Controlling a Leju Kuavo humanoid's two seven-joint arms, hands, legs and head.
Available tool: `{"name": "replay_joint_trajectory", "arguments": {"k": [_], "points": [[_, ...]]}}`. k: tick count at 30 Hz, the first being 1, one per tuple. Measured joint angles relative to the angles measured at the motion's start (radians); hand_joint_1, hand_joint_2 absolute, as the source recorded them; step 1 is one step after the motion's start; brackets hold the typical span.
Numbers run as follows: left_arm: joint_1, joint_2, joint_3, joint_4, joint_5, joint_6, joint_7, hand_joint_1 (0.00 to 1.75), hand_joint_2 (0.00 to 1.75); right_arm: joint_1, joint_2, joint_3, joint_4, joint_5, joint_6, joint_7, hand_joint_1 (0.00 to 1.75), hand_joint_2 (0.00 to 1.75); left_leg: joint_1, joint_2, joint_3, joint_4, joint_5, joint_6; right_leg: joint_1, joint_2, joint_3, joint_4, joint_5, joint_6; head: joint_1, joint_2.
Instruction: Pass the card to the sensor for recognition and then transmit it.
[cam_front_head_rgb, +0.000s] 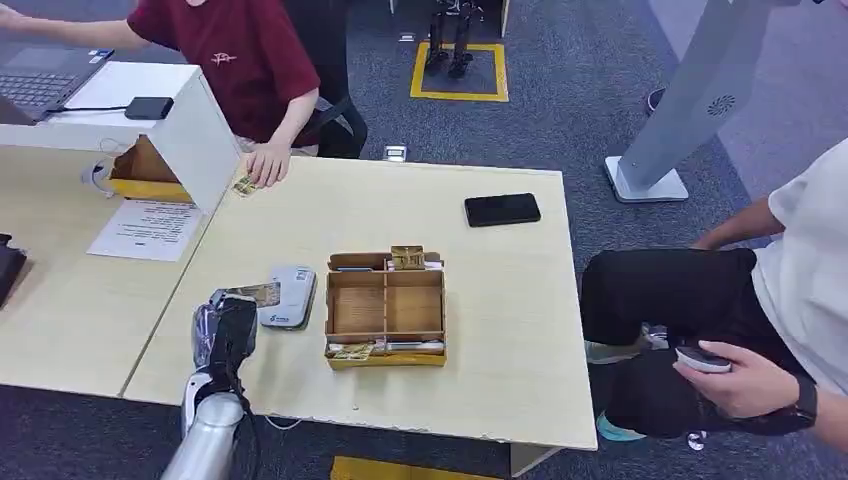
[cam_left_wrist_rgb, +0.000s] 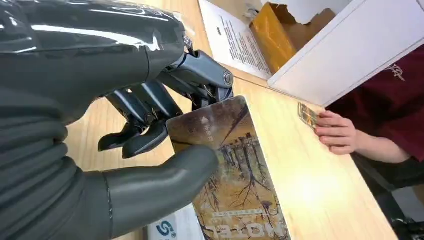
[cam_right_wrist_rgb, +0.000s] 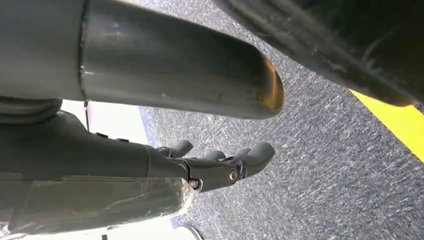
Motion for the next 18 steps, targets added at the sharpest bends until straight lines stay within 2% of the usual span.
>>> {"name": "replay_joint_trajectory", "arguments": {"k": [18], "points": [[-0.048, 0.002, 0.002, 0.114, -0.037, 0.030, 0.019, 1.75, 1.75, 0.000, 0.005, 0.000, 0.000, 0.024, 0.004, -0.005, 0.00, 0.00, 0.000, 0.000, 0.000, 0.000, 0.000, 0.000, 0.000, 0.000, 0.000, 0.000, 0.000, 0.000, 0.000, 0.000]]}}
